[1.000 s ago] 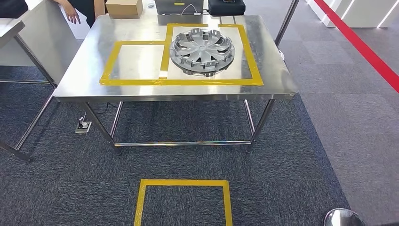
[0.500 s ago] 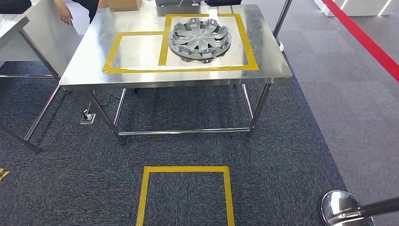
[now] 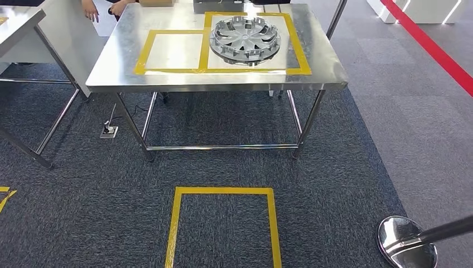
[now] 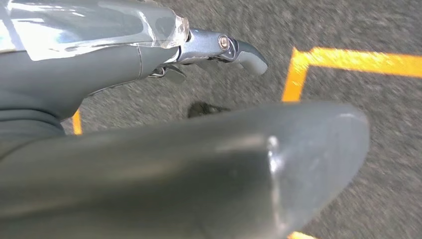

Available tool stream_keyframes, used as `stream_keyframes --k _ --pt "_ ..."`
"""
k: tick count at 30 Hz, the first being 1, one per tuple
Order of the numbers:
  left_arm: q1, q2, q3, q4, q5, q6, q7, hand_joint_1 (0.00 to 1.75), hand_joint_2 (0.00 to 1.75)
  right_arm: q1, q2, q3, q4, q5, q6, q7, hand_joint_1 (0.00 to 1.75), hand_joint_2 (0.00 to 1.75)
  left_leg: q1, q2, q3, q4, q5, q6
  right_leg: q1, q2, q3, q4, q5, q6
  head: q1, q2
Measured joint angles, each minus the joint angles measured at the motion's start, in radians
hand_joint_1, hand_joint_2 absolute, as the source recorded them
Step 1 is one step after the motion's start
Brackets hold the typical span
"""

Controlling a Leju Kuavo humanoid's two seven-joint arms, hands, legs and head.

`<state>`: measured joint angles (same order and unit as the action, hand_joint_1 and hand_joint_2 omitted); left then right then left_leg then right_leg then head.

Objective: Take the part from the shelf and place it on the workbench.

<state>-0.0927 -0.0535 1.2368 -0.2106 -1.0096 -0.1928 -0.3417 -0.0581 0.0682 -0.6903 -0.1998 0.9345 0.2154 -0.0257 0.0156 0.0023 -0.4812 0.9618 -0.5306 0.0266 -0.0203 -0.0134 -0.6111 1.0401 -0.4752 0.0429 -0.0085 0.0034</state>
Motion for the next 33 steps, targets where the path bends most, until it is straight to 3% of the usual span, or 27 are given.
stream_keyframes --k 2,3,4,5,6,8,10,12,16,17,22,27,29,31,33 --pt "0.000 0.000 0.000 0.000 0.002 0.011 0.009 0.00 1.75 0.000 0.002 -0.009 0.000 -0.003 -0.007 0.012 0.00 1.31 -0.003 0.003 -0.018 0.001 0.017 0.011 0.000 0.003 -0.039 0.124 -0.097 0.005 0.003 0.000" --pt "0.000 0.000 0.000 0.000 0.003 0.014 0.012 0.00 1.75 0.001 0.002 -0.013 0.000 -0.004 -0.011 0.019 0.00 1.75 -0.005 0.004 -0.028 0.001 0.025 0.013 0.000 0.004 -0.056 0.192 -0.131 0.006 0.003 0.000" --pt "0.000 0.000 0.000 0.000 0.003 0.016 0.014 0.00 1.75 0.001 0.003 -0.017 0.000 -0.005 -0.014 0.024 0.00 1.75 -0.007 0.005 -0.038 0.002 0.033 0.013 0.000 0.004 -0.062 0.237 -0.144 0.005 0.003 0.000" --pt "0.001 0.000 0.000 0.000 0.001 0.016 0.016 0.00 1.75 0.002 0.003 -0.020 0.000 -0.005 -0.017 0.027 0.00 1.75 -0.009 0.005 -0.046 0.003 0.040 0.013 0.001 0.004 -0.047 0.243 -0.134 0.002 0.003 0.000" --pt "0.001 0.000 0.000 0.000 0.000 0.014 0.018 0.00 1.75 0.003 0.003 -0.023 0.000 -0.005 -0.018 0.029 0.00 1.75 -0.011 0.005 -0.053 0.003 0.046 0.012 0.002 0.005 -0.011 0.206 -0.111 -0.003 0.003 0.000" --pt "0.000 -0.001 0.000 0.001 -0.002 0.007 0.021 0.00 1.75 0.002 0.002 -0.025 0.000 -0.002 -0.021 0.030 0.00 1.75 -0.014 0.005 -0.057 0.004 0.057 0.008 0.007 0.005 0.102 0.044 -0.069 -0.019 0.003 0.000" --pt "0.000 -0.002 -0.001 0.002 0.002 -0.002 0.024 0.00 1.75 0.000 0.001 -0.026 0.000 -0.001 -0.023 0.030 0.00 1.75 -0.016 0.005 -0.057 0.005 0.066 -0.001 0.013 0.005 0.172 -0.071 -0.055 -0.028 0.002 0.000" --pt "0.000 -0.001 -0.013 0.000 0.015 -0.006 0.029 0.00 1.75 0.002 0.001 -0.026 0.000 -0.014 -0.027 0.033 0.00 1.75 -0.016 0.006 -0.060 0.006 0.070 -0.009 0.017 0.005 0.174 -0.090 -0.052 -0.030 0.002 0.000" --pt "0.009 0.002 -0.078 -0.008 0.078 0.000 0.049 0.00 1.75 0.015 -0.003 -0.005 -0.001 -0.075 -0.041 0.038 0.00 1.75 -0.016 0.004 -0.067 0.004 0.072 0.016 0.020 0.005 0.163 -0.091 -0.045 -0.035 0.003 0.000" --pt "0.012 0.004 -0.097 -0.011 0.098 0.003 0.055 0.00 1.75 0.018 -0.003 0.004 -0.002 -0.094 -0.044 0.038 0.00 1.75 -0.014 0.004 -0.068 0.002 0.079 0.015 0.022 0.005 0.162 -0.091 -0.043 -0.038 0.002 0.000" --pt "0.029 0.009 -0.201 -0.025 0.195 0.023 0.085 0.00 1.75 0.030 -0.008 0.059 -0.011 -0.183 -0.063 0.038 0.00 1.75 -0.011 0.003 -0.071 -0.004 0.097 -0.012 0.027 0.004 0.153 -0.084 -0.038 -0.046 0.003 0.000" --pt "0.051 0.012 -0.314 -0.042 0.291 0.043 0.114 0.00 1.75 0.046 -0.014 0.124 -0.026 -0.273 -0.081 0.037 0.00 1.75 -0.010 0.003 -0.073 -0.004 0.099 -0.016 0.027 0.004 0.149 -0.082 -0.038 -0.046 0.003 0.000" --pt "0.060 0.013 -0.358 -0.048 0.329 0.051 0.126 0.00 1.75 0.050 -0.017 0.150 -0.033 -0.307 -0.087 0.036 0.00 0.87 -0.011 0.004 -0.075 -0.004 0.099 -0.016 0.026 0.004 0.148 -0.082 -0.038 -0.046 0.003 0.000" --pt "0.069 0.015 -0.404 -0.055 0.366 0.059 0.137 0.00 0.87 0.056 -0.020 0.177 -0.040 -0.341 -0.095 0.035 0.00 0.00 -0.012 0.003 -0.077 -0.003 0.099 -0.016 0.025 0.004 0.146 -0.082 -0.037 -0.045 0.003 0.000" --pt "0.079 0.017 -0.453 -0.062 0.406 0.067 0.150 0.00 0.00 0.065 -0.023 0.206 -0.047 -0.377 -0.103 0.035 0.00 0.00 -0.012 0.003 -0.078 -0.003 0.099 -0.016 0.024 0.004 0.145 -0.082 -0.037 -0.045 0.003 0.000"
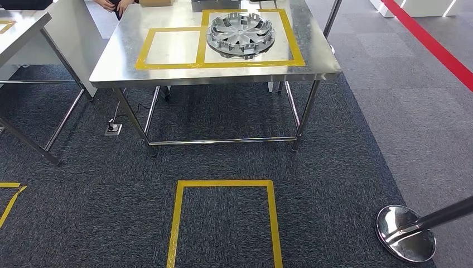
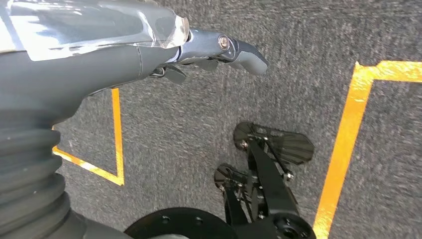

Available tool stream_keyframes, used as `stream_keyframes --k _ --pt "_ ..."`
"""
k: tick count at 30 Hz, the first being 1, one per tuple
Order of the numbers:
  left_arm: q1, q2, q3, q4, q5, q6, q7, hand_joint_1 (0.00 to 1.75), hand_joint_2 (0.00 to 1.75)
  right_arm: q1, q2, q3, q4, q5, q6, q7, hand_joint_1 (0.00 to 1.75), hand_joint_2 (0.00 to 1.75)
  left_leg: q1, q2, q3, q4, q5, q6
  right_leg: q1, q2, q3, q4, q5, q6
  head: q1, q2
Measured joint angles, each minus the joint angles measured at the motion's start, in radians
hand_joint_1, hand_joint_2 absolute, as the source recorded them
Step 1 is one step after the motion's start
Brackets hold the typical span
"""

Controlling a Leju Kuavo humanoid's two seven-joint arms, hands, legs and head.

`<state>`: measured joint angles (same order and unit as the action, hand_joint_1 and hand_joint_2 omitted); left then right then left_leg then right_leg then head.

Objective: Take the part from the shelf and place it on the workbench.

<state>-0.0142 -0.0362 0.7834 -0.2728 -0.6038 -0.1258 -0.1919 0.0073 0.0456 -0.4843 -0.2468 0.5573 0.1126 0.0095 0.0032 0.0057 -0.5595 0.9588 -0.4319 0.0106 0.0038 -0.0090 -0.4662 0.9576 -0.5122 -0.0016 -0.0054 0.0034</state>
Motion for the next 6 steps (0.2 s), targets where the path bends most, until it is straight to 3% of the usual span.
stream_keyframes --k 6 --pt "0.026 0.006 -0.132 -0.020 0.108 0.023 0.034 0.00 0.00 0.027 -0.006 0.082 -0.021 -0.100 -0.020 -0.001 0.00 0.00 -0.001 0.000 -0.003 0.001 0.000 0.000 -0.001 0.000 -0.003 0.000 0.001 0.002 0.000 0.000"
